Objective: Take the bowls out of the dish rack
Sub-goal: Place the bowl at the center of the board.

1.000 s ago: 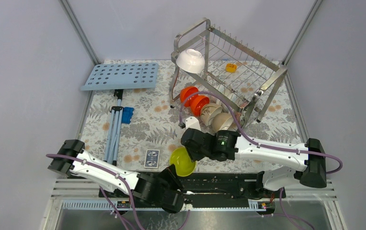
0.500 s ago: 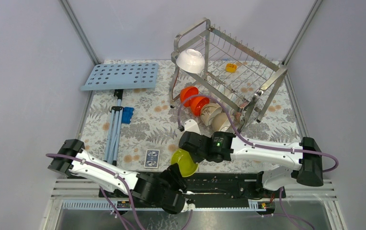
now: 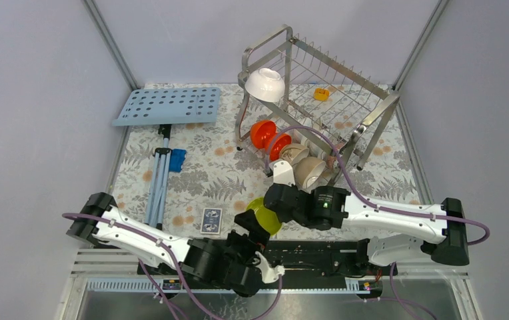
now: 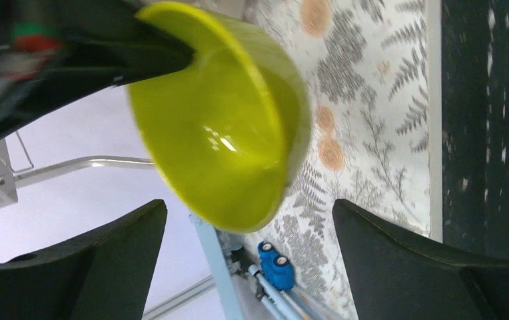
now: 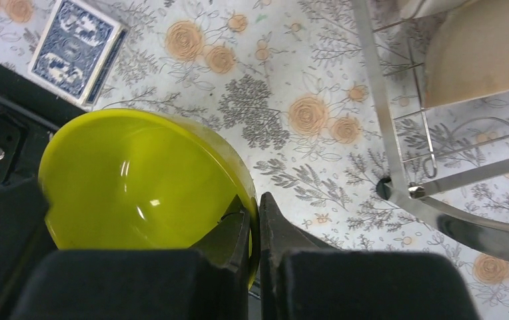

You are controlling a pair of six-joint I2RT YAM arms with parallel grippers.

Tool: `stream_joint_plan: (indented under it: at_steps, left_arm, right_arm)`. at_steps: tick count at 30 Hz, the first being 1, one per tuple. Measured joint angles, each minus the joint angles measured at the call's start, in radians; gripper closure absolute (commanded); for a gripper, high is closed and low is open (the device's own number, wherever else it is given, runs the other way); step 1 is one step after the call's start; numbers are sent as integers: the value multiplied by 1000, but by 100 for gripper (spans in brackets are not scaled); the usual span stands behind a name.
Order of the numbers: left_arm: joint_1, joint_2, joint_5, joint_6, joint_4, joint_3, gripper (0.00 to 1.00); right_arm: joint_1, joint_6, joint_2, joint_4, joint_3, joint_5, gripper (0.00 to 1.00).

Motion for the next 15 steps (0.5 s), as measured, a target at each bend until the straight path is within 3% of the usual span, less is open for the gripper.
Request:
stream_joint_plan:
  at_steps: [9, 15]
  left_arm:
    - [0, -110, -39, -209, 105, 146, 1]
    - [11, -187, -82, -450, 241, 142, 1]
  right_arm:
    - [0, 29, -58, -4, -63, 103, 100]
    - [0, 50, -106, 6, -119, 114, 100]
